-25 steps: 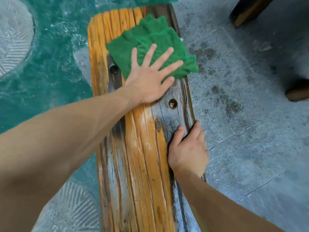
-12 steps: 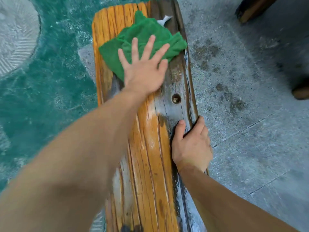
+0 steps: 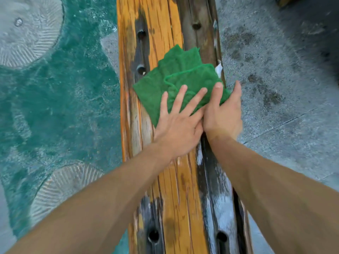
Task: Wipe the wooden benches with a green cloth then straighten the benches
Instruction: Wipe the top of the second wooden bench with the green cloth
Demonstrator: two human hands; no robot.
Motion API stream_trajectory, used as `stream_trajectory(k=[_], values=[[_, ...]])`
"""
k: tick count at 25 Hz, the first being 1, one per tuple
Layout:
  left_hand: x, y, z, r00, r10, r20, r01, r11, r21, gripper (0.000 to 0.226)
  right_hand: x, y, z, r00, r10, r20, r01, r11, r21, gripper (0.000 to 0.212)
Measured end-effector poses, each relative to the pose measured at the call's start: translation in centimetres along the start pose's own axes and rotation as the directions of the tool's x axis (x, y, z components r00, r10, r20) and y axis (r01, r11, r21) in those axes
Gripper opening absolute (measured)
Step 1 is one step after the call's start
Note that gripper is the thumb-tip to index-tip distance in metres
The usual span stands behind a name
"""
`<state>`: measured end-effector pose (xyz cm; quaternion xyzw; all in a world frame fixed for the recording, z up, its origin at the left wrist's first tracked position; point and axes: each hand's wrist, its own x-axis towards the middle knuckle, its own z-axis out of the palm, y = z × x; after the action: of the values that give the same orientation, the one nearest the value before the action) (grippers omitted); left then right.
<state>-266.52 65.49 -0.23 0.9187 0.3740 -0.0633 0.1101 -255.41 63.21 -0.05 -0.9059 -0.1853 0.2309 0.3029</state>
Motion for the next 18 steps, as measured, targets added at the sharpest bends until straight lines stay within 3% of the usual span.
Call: stream_trajectory(k=[3,6,10,13,15,18], values=[[-2.9,2.3,0.9,0.999,-0.028,-0.018,0.028,0.999,-0.018,0.061,0.2,1.4,-0.6,0.994,-0.039,0.105,0.031,0.997,0.072,0.058],[-8.0,4.3,2.2,0.998,0.048,-0.037,-0.049,0.998,-0.027,0.046,-1.7,4.0,-2.4,0.962,-0.106,0.250,0.073,0.987,0.140,0.066],[-13.2,5.8,3.2,0.986,0.161,0.043,-0.161,0.987,0.000,0.043,-6.0,6.7,-4.0,0.966,-0.180,0.184,0.207,0.969,-0.139,0.073],[-9.9,2.7,1.8,0.957,0.277,0.090,-0.284,0.956,0.070,0.048,-4.5,5.5,-3.5,0.970,-0.134,0.205,0.163,0.978,-0.130,0.066],[-5.4,0.6,0.3,0.960,0.218,0.175,-0.235,0.969,0.083,0.052,-2.6,4.3,-3.0,0.980,-0.030,0.196,0.030,1.000,0.002,0.060],[0.5,-1.4,-1.3,0.982,0.004,0.187,-0.006,1.000,0.011,0.056,-2.3,3.9,-2.5,0.983,0.051,0.178,-0.073,0.990,0.122,0.057]])
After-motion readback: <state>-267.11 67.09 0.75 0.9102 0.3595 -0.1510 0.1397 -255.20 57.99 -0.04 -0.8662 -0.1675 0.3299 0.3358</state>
